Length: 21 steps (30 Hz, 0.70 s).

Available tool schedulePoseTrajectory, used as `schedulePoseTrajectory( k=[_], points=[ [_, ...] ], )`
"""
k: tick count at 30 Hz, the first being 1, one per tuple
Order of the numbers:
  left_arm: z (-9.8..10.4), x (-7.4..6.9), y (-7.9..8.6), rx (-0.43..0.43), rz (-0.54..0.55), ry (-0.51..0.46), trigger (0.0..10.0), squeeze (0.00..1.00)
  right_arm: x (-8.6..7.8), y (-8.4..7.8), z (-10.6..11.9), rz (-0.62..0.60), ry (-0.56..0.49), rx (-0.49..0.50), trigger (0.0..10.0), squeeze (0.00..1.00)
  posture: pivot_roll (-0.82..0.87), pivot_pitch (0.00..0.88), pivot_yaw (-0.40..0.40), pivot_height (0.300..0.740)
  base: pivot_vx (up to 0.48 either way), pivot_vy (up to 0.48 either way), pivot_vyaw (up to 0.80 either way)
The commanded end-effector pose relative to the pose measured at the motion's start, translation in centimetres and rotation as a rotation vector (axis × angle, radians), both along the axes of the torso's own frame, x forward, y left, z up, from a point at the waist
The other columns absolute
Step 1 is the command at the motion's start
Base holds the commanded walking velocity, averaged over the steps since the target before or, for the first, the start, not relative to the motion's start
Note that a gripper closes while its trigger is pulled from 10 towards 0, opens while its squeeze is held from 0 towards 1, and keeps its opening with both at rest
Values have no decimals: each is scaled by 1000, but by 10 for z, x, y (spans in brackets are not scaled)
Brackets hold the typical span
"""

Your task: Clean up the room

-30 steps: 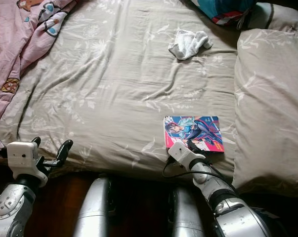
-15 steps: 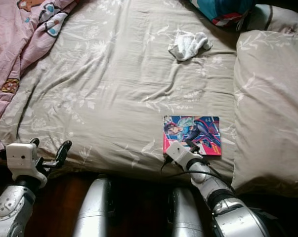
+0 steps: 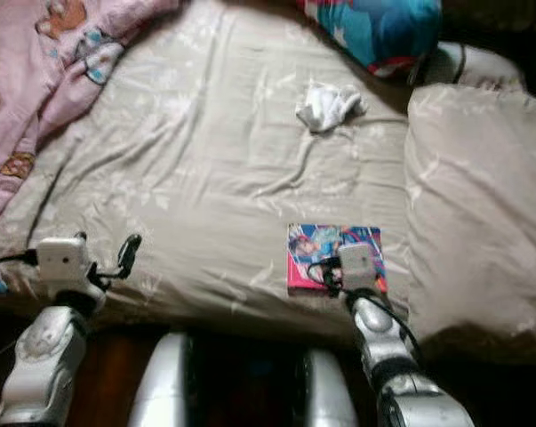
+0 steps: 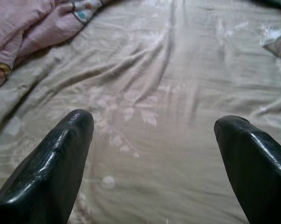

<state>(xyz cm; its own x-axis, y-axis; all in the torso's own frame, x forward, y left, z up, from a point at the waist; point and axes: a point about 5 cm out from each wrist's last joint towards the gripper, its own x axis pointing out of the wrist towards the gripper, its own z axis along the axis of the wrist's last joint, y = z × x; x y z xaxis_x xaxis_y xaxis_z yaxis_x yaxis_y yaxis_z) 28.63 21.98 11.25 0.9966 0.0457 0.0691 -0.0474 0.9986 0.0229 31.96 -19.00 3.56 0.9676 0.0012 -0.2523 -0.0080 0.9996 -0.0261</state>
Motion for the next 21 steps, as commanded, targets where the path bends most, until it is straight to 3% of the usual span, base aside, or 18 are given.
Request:
schedulePoseTrajectory(
  k=[1, 6, 12, 17, 21],
  points=[
    [-11, -3, 5, 2, 30, 33, 10000, 0, -9, -6, -9, -49, 17, 19, 10000, 0, 108, 61, -45, 653, 0, 0, 0],
    [-23, 1, 9, -28, 54, 62, 10000, 0, -14, -14, -9, -137, -24, 78, 10000, 0, 62, 0, -28, 653, 0, 0, 0],
    [-33, 5, 9, -39, 49, 72, 10000, 0, -17, -29, -2, -206, -101, 140, 10000, 0, 28, 0, -9, 653, 0, 0, 0],
    [-38, 5, 14, -37, 63, 80, 10000, 0, -23, -30, -7, -207, -107, 157, 10000, 0, 21, 0, -3, 653, 0, 0, 0],
    [-42, 4, 16, -40, 71, 86, 10000, 0, -30, -30, -13, -210, -95, 154, 10000, 0, 15, 0, 5, 677, 0, 0, 0]
  ],
)
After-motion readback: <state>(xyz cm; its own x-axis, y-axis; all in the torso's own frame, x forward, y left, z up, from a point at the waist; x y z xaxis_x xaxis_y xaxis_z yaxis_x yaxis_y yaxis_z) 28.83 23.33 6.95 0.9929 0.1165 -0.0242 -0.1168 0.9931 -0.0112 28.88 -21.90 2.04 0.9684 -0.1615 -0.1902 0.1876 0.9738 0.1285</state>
